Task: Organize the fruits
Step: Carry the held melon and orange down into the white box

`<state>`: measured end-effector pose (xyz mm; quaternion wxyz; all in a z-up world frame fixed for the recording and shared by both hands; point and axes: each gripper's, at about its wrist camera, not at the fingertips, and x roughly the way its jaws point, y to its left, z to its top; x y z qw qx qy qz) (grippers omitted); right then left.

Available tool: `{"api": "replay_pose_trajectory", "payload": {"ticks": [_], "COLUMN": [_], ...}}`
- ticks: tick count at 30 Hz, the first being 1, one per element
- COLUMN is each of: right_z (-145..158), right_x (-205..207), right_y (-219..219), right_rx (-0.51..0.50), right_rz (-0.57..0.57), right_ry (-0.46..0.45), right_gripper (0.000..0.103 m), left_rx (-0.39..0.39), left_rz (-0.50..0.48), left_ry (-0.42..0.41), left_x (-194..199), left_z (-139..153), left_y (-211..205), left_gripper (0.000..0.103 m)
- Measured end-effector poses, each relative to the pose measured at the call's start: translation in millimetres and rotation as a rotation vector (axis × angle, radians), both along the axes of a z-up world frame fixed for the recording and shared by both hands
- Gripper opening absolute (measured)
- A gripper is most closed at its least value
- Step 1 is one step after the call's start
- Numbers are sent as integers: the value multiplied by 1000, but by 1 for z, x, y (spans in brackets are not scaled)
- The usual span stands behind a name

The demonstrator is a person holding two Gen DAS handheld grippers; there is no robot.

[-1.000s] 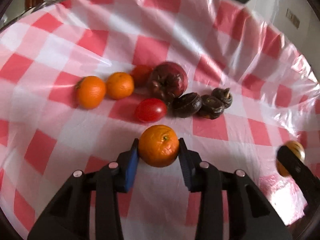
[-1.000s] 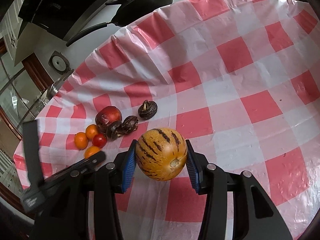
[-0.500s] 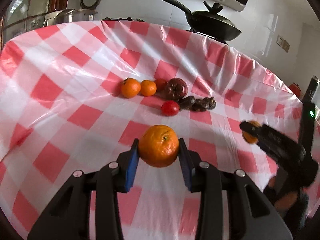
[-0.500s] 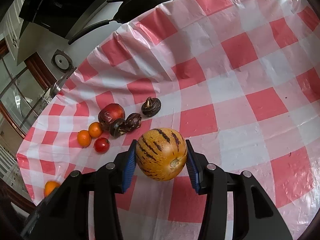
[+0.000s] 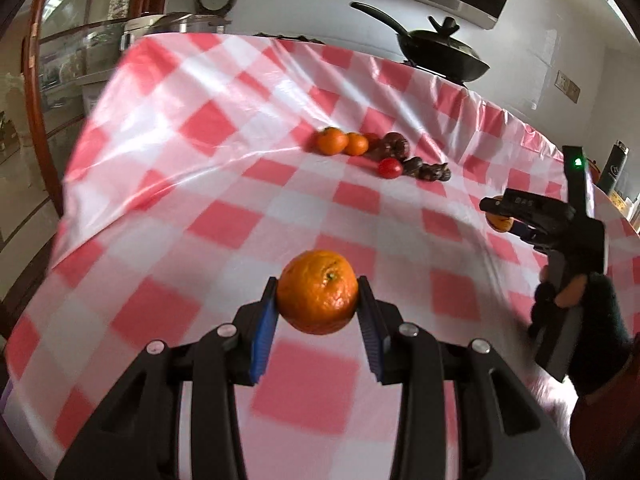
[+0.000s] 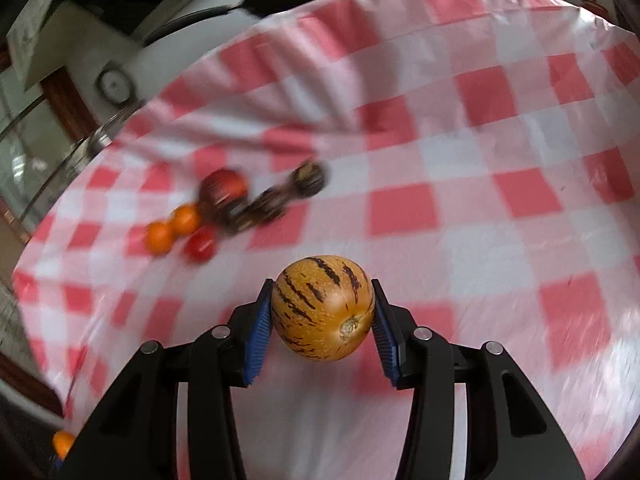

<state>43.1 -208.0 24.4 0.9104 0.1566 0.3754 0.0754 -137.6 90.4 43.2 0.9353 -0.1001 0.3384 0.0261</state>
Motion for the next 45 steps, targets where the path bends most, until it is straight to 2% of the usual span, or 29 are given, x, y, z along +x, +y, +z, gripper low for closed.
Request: {"api": "replay_pose_trajectory", "payload": {"ticks": [9, 15, 25, 41, 45], "right_z": [20, 30, 32, 20, 11], "right_x": [-91, -142, -197, -288, -318], "right_y": [103, 154, 207, 305, 332], "right_rx": [-115, -156, -218, -321, -345], "right_rz": [247, 373, 519, 850, 968], "right_ry": [-59, -103, -127, -153, -157], "right_gripper": [46, 46, 46, 46, 46], "left_rx": [-20, -25, 16, -26, -24], "left_rz": [71, 102, 162, 348, 383], "left_ry": [8, -7, -21, 22, 42], "left_x": [-57, -86, -142, -235, -254], "left_z": [-8, -6, -6, -37, -46], "left_y": [53, 78, 113, 183, 196], "left_gripper": [39, 39, 39, 39, 39]}}
